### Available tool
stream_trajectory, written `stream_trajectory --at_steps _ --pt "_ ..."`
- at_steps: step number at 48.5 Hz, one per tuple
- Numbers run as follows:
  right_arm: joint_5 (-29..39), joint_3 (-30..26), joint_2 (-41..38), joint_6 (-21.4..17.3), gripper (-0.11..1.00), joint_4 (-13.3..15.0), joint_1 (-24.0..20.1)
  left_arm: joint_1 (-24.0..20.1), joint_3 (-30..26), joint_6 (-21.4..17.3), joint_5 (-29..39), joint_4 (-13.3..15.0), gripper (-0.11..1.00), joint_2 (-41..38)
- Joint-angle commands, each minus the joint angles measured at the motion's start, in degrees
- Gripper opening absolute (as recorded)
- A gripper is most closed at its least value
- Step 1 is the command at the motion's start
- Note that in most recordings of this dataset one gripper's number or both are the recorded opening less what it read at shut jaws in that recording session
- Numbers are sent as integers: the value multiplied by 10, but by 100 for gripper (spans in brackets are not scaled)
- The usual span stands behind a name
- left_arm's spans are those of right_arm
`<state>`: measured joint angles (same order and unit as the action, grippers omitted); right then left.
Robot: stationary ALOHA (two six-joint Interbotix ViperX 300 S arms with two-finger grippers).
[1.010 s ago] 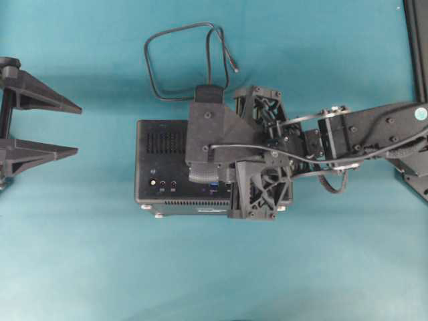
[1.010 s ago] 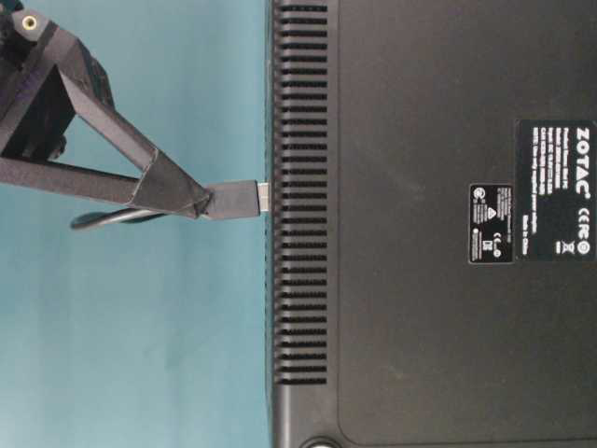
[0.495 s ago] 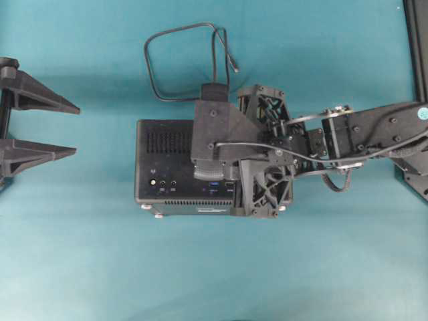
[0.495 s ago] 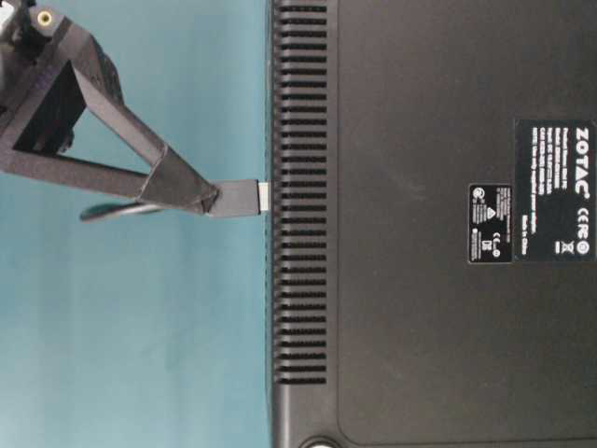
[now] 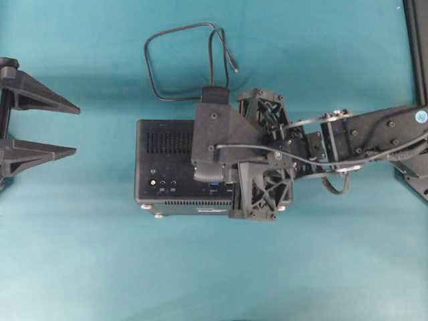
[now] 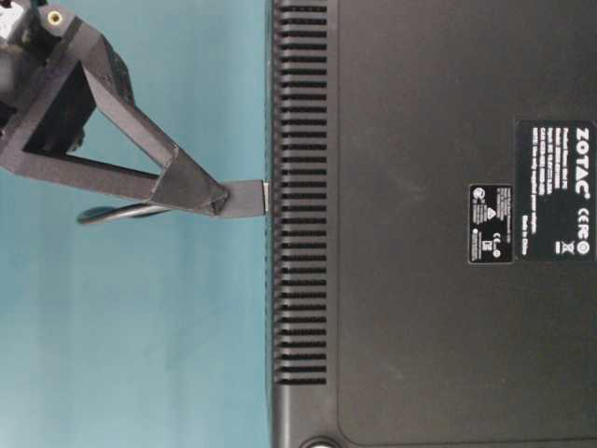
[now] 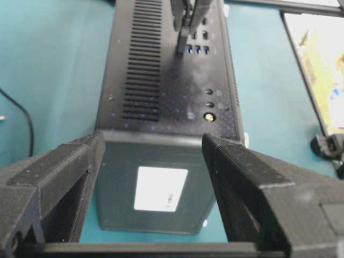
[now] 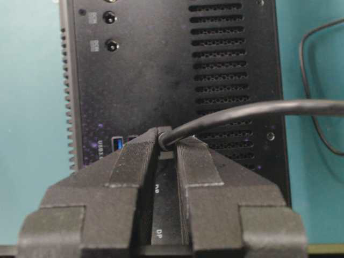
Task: Insert the USB into the PC box with both arms.
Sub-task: 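Push the USB plug into the blue USB port with the right gripper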
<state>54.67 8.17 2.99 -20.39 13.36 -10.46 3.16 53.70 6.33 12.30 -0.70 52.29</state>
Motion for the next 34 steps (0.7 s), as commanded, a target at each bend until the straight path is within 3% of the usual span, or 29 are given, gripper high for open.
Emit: stream_trajectory --at_steps 1,11,25,34 --pt "12 6 3 0 9 9 17 1 -11 1 -4 -2 78 -2" --pt "13 17 5 -5 9 11 18 1 -10 0 -4 -2 78 -2" --pt "-17 9 0 -10 9 -17 -11 1 -8 1 -4 -2 78 -2" --pt "-15 10 -3 -9 9 -18 -10 1 -7 1 -4 -2 78 -4"
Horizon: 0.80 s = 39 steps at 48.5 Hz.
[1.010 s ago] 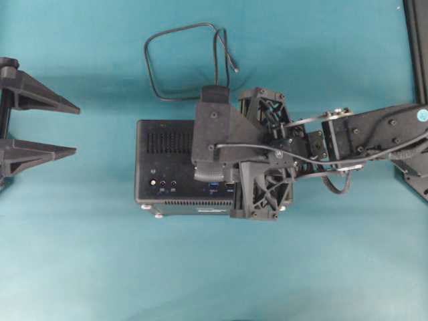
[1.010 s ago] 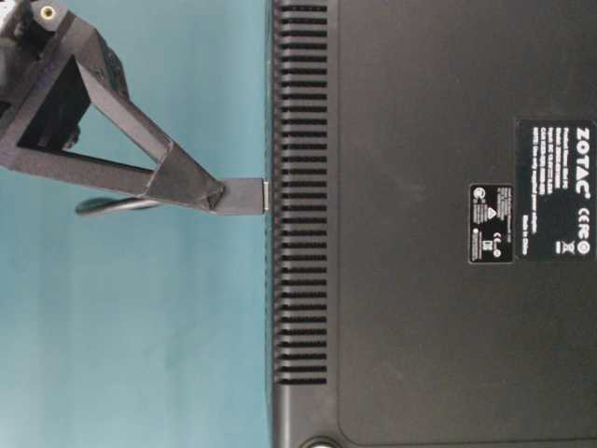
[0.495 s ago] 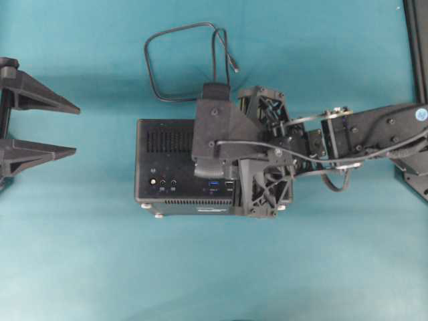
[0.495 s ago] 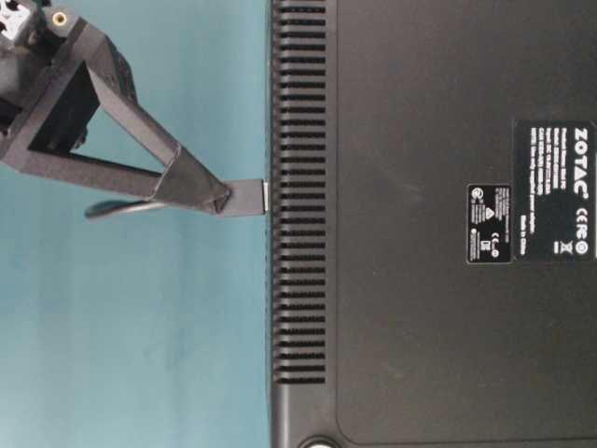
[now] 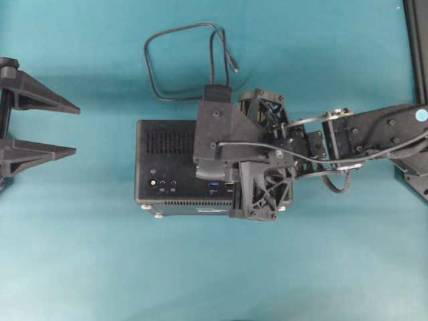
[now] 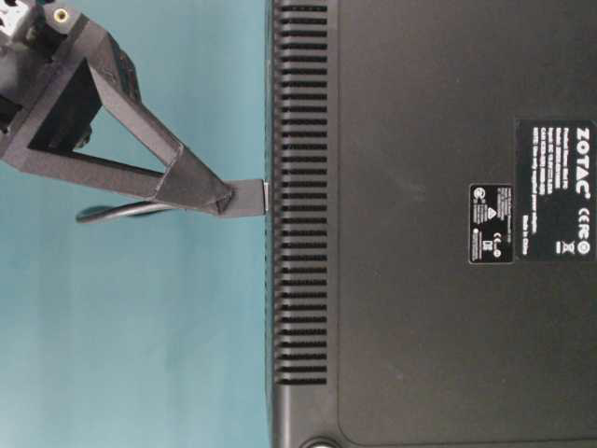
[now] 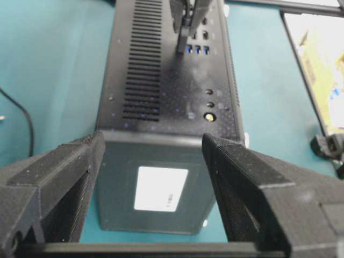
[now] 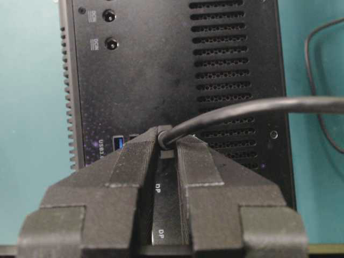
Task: Insert the USB into the PC box with both arms.
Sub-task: 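Push the USB plug into the blue USB port with the right gripper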
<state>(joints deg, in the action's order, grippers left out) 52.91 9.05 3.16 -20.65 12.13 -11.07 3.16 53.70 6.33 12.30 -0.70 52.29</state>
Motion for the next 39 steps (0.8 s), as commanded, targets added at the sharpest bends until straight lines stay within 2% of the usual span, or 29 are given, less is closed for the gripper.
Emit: stream_trajectory --at_steps 1,15,23,32,39 --pt "2 1 -3 -6 9 -5 -3 1 -7 1 -4 -2 78 -4" --pt "28 -3 3 1 9 24 20 1 -4 1 -3 -2 78 -4" --pt "30 -3 4 -2 9 20 12 1 -2 1 -3 -2 78 -4" --pt "26 -4 -2 -2 9 -6 -4 1 -2 1 -3 -2 78 -3" --pt "26 -6 -1 -3 9 -5 -2 1 0 1 -3 -2 78 -3"
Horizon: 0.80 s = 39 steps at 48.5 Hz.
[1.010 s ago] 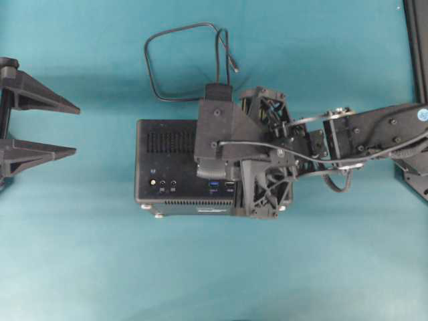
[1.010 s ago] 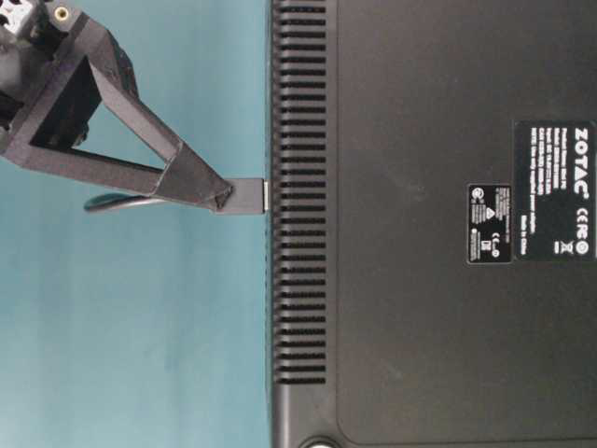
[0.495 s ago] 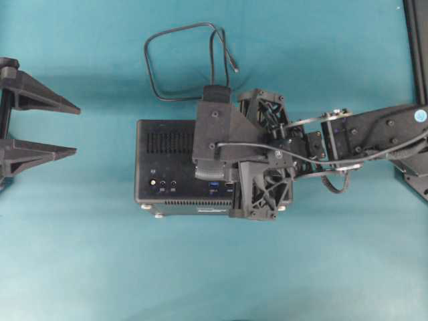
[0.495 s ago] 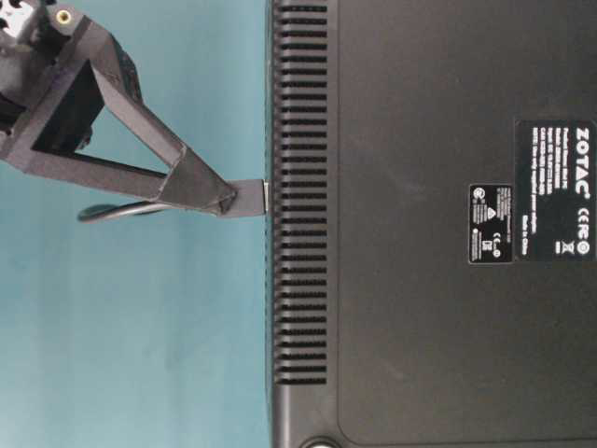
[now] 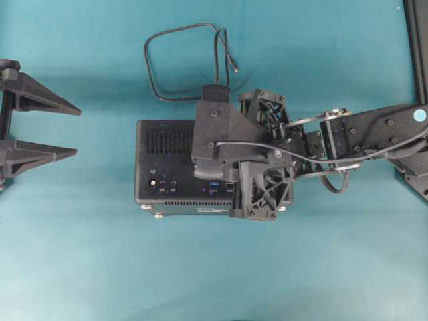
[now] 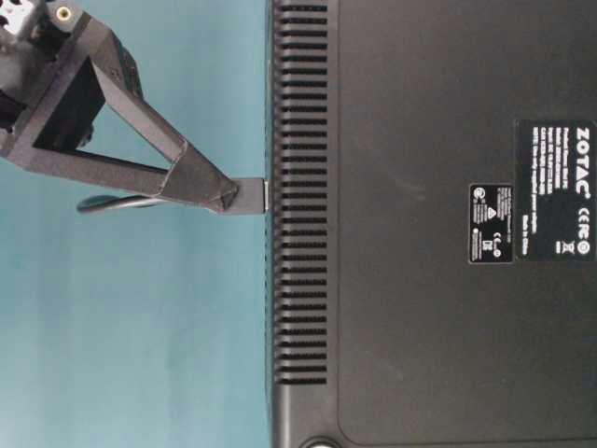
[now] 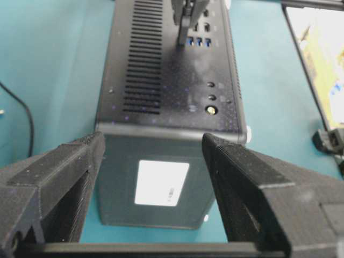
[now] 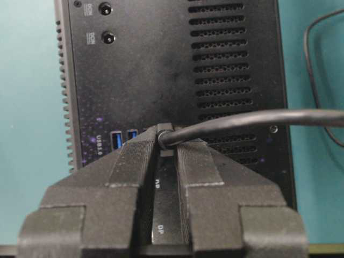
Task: Insert the USB into the PC box with both arms.
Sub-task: 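Push the USB plug into the blue USB port with the right gripper, then open the right gripper and withdraw it to the right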
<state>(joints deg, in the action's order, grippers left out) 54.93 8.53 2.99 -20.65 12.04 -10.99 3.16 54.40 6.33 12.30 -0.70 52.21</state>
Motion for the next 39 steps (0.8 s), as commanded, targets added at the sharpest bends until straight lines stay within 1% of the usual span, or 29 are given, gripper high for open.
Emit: stream_trajectory --at_steps 1,6,10,15,20,28,39 --pt "6 -1 2 -3 9 -5 -2 1 -7 1 -3 -2 78 -2" --pt "12 -4 3 1 9 -4 3 1 -7 1 -3 -2 78 -2" --pt "16 -9 3 2 9 -4 6 1 -8 8 -3 -2 78 -1" --pt "14 -11 3 3 12 -3 7 1 -6 25 -3 -2 78 -1" --pt "12 -11 3 3 16 -1 8 1 -4 28 -2 -2 78 -1" --pt "11 -13 3 3 26 -1 8 1 -1 19 0 -2 78 -1" --pt "13 -18 5 2 50 -1 11 1 0 -12 1 -2 78 -2"
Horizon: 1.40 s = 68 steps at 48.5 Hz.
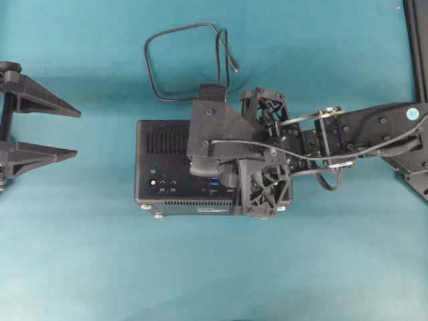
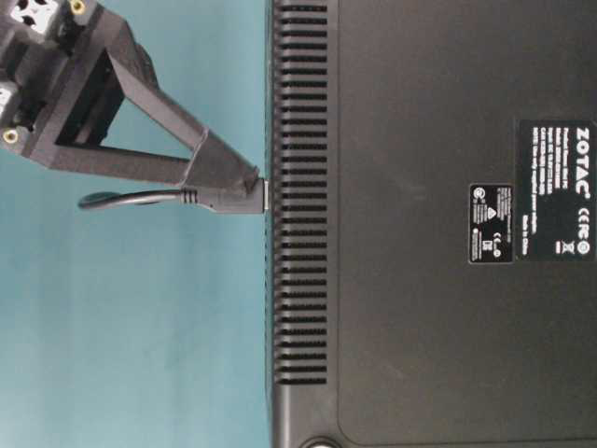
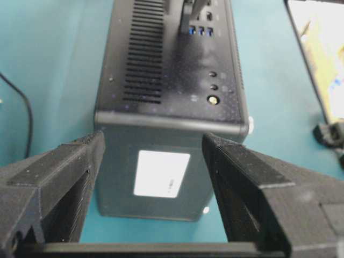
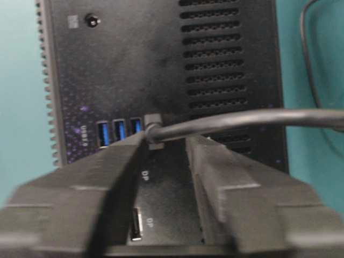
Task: Insert the USB into the PC box with both arms.
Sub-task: 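Open the right gripper and withdraw it to the right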
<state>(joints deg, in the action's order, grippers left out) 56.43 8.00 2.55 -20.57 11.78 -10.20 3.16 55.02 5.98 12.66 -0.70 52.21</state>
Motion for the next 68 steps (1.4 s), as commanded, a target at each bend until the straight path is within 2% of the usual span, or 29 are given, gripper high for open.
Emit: stream_trajectory --at_steps 1,7,11,29,41,57,61,68 --pt "-1 -14 11 0 52 2 4 1 -6 -13 -3 -2 78 -2" --pt "7 -15 25 -4 64 1 8 1 -8 -38 -4 -2 78 4" --pt "15 -15 41 -5 68 2 8 1 -9 -41 -4 -2 78 8" --pt "-9 36 114 -6 69 2 9 1 -7 -44 -8 -2 78 14" --pt "-98 110 184 -7 69 2 9 1 -4 -45 -10 -2 78 16" --pt "-312 258 317 -8 69 2 9 1 -4 -50 -5 -2 78 23" --pt "-333 280 338 -8 69 1 9 1 -4 -54 -5 -2 78 24" --pt "-317 294 347 -8 69 1 9 1 -5 -54 -6 -2 78 23"
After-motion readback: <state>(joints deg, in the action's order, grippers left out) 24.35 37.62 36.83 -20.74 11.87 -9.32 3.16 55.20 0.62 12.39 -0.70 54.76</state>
